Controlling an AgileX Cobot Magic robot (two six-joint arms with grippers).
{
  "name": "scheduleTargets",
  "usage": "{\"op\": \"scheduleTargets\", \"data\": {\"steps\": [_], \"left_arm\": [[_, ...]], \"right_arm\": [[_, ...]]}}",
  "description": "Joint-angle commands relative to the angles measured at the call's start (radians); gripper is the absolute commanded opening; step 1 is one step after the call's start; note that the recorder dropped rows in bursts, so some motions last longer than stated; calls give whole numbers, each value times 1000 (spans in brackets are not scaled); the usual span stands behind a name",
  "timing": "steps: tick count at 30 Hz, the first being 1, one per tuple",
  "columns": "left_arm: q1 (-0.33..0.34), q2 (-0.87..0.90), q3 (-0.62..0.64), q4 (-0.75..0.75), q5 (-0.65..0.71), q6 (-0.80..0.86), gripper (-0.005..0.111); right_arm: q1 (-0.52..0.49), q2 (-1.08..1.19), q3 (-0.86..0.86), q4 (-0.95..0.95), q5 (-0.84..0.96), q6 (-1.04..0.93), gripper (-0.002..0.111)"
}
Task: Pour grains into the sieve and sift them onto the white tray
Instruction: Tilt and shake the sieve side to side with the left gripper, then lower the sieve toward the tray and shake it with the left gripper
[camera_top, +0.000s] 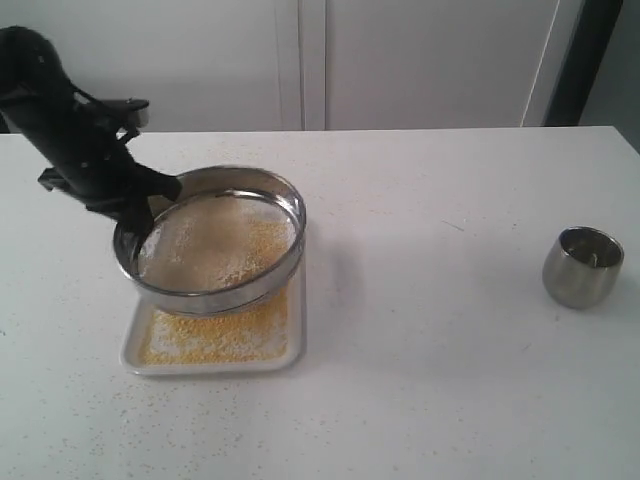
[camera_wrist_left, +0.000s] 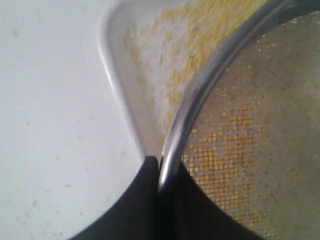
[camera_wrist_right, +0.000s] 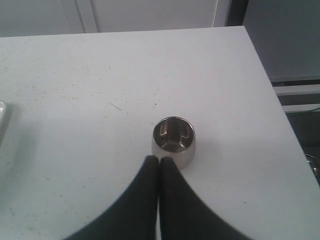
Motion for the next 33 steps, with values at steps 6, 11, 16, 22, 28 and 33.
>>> {"op": "scheduleTargets", "data": {"steps": [6, 11, 16, 22, 28, 33], "left_arm": [[-53, 5, -33, 144, 143, -211, 0], [-115, -22, 59, 195, -125, -85, 0], [-15, 18, 26, 116, -22, -355, 0], [-11, 16, 24, 40, -66, -163, 0], [14, 35, -26, -187, 157, 12, 0], [4, 32, -26, 150, 18, -329, 0]], "right_arm": [[-6, -5, -2, -3, -5, 4, 0], [-6, -5, -2, -3, -5, 4, 0], [-6, -5, -2, -3, -5, 4, 0], [-6, -5, -2, -3, -5, 4, 0], [-6, -5, -2, -3, -7, 4, 0], [-6, -5, -2, -3, -7, 4, 0]]}}
